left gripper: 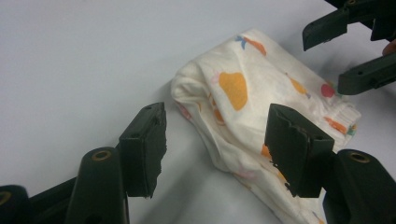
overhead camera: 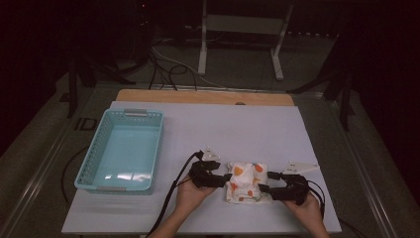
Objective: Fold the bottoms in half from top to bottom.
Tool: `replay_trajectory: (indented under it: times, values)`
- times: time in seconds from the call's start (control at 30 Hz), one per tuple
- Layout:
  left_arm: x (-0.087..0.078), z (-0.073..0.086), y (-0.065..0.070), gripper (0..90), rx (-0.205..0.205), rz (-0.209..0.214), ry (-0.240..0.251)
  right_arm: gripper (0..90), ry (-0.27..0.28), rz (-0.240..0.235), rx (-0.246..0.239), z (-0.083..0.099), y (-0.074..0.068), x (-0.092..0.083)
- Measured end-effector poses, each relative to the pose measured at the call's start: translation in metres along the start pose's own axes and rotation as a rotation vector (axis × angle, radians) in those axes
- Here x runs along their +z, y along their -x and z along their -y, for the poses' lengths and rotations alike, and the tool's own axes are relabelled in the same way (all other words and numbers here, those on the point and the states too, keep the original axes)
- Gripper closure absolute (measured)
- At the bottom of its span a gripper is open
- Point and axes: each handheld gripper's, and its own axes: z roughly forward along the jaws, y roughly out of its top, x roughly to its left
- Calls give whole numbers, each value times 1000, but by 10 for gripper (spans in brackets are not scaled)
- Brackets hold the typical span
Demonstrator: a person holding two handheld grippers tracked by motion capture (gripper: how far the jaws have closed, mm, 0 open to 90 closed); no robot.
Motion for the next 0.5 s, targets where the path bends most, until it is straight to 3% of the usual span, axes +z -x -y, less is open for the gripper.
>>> replay_trajectory:
  times: [0.17,0.23,0.4,0.5]
  values:
    - [2,2,0,402,-13,2,-13,349,-10,-6,-3,-7,-4,11]
    - [2,2,0,402,-20,1,-14,345,-41,-16,-41,-6,-9,17]
    - [3,5,0,400,-64,13,-25,346,-106,-9,-76,1,-16,23]
    - [5,5,1,397,-109,25,-26,353,-106,8,-105,2,-21,21]
